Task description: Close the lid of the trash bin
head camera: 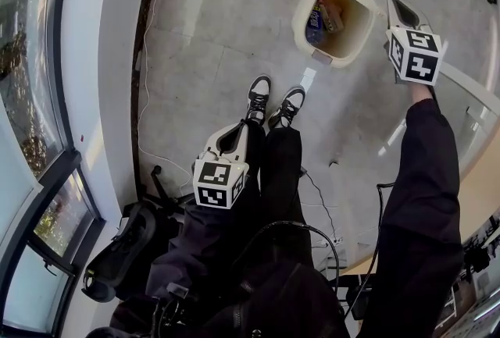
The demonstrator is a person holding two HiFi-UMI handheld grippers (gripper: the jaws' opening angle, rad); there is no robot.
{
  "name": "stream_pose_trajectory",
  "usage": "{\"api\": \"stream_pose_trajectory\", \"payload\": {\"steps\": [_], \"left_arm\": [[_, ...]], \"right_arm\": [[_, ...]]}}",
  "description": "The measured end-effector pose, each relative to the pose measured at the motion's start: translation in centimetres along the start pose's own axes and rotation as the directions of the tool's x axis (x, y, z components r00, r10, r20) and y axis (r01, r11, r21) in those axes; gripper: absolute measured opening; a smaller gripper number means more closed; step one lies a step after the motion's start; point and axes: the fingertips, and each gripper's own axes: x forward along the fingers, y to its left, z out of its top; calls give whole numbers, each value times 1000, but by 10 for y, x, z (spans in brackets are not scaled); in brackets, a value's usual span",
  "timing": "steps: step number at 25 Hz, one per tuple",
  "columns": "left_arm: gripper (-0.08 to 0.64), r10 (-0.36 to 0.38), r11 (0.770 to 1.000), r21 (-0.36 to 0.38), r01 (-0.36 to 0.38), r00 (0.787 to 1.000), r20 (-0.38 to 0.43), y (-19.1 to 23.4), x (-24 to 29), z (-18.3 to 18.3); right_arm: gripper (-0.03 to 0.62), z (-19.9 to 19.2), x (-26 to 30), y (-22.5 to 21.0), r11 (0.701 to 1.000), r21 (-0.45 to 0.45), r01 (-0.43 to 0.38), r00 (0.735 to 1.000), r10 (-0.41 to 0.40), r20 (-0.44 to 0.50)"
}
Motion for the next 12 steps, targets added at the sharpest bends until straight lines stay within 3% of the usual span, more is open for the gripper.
{"api": "stream_pose_trajectory", "payload": {"steps": [12], "left_arm": [[2,-10,1000,9,10,1000,-16,1,0,-15]], "right_arm": [[5,-78,-9,84,995,-17,-100,991,98,-91]]}}
